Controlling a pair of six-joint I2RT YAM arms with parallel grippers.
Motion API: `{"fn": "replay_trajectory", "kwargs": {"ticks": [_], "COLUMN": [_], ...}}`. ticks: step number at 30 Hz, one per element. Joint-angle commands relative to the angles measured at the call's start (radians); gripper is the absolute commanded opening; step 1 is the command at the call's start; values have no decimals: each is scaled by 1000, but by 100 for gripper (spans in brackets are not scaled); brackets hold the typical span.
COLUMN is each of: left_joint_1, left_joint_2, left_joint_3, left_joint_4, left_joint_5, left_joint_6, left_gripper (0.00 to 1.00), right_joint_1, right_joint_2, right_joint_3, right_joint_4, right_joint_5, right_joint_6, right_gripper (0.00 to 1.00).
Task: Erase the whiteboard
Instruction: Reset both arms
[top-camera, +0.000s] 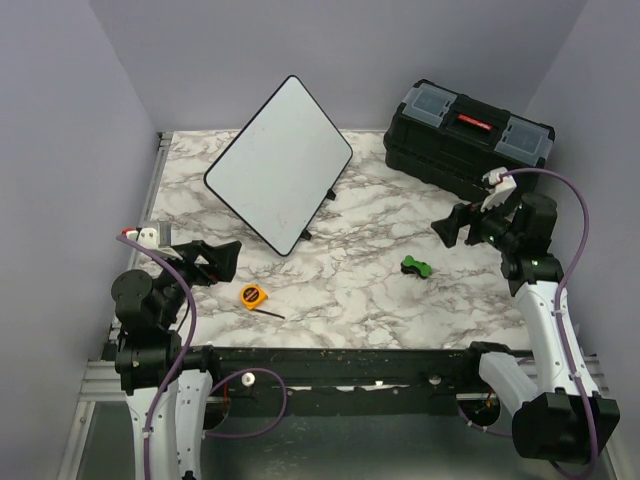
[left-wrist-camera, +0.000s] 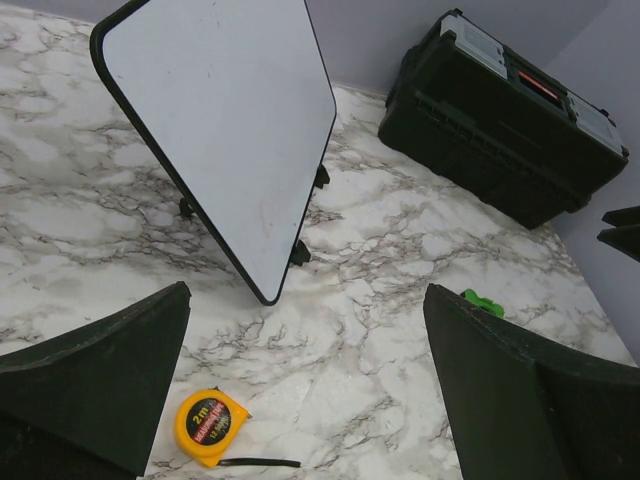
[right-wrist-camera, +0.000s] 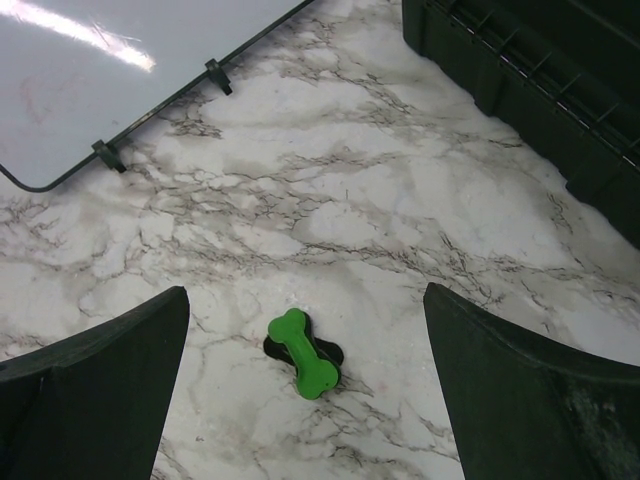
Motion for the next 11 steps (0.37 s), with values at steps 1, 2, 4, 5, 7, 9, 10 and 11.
{"fn": "replay_trajectory", "kwargs": {"ticks": [1,2,4,5,7,9,10,11], "left_joint_1": [-3,-3,-3,-3,-3,-3,-2,-3], "left_joint_2": [-8,-9,-9,-8,-6,-5,-5,-5], "left_joint_3": [-6,-6,-7,-7,-5,-1,1,1], "left_joint_4": [5,5,5,6,7,7,6,6], "left_joint_5": [-8,-7,-8,-8,-8,-6,-6,-8], "left_joint_6": [14,13,13,13,13,15,15,17], "left_gripper": [99,99,99,99,99,99,99,99], "right_joint_1": [0,0,0,0,0,-1,0,0], "right_joint_2": [-19,-23,-24,-25,-22,-18,-25,-35], "right_joint_3": [-4,7,24,29,28,11,16,18], "right_joint_4": [27,42,66,75,81,97,84,84], "right_joint_5": [39,78,162,190,186,175,180,180], "right_joint_6": [57,107,205,227,201,169,172,173], "right_gripper": [100,100,100,100,100,100,100,100]}}
